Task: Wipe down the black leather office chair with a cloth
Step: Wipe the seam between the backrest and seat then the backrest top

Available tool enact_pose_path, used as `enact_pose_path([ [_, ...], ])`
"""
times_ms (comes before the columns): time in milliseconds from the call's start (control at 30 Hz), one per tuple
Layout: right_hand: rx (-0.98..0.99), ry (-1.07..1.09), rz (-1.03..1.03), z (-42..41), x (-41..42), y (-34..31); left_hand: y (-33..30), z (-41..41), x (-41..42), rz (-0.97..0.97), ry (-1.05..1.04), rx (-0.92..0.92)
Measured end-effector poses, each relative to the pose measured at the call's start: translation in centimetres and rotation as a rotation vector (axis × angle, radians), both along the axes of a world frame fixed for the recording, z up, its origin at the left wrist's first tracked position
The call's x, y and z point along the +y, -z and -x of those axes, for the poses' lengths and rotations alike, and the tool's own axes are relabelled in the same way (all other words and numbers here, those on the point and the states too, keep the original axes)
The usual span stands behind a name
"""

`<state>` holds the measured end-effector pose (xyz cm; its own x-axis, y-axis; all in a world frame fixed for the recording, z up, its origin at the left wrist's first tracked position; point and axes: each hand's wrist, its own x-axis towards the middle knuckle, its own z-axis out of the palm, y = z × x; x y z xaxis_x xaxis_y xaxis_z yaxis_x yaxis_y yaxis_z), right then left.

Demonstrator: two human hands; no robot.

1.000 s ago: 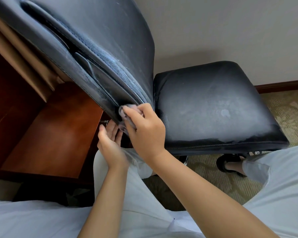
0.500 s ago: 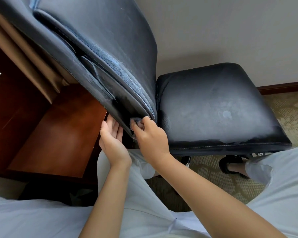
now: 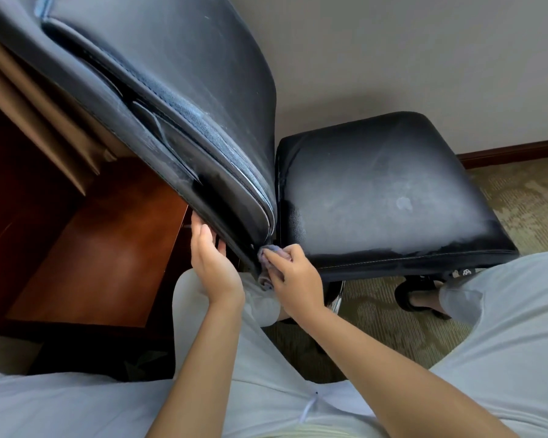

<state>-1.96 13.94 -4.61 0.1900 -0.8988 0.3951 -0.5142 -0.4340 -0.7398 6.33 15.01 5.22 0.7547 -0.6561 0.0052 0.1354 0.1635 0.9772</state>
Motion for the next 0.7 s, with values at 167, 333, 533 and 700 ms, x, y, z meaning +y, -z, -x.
enact_pose_path([
  [167,0.093,-0.001,0.072,-2.8,-0.3,-1.8,0.9,-0.6,-0.4,-0.027,-0.002,0.022],
  [333,0.13,-0.07,-0.206,-2.2,-0.6,-0.1,1.3,-0.4,-0.6,-0.014,0.004,-0.05],
  [533,0.12,0.101,-0.274,-1.8,-0.5,3.5,2.1,-0.4,-0.2,-0.021,-0.036,-0.053],
  [700,-0.04,0.049,0.017,-2.0,0.4,2.3,2.7,-0.2,-0.4,-0.03,-0.009,-0.077],
])
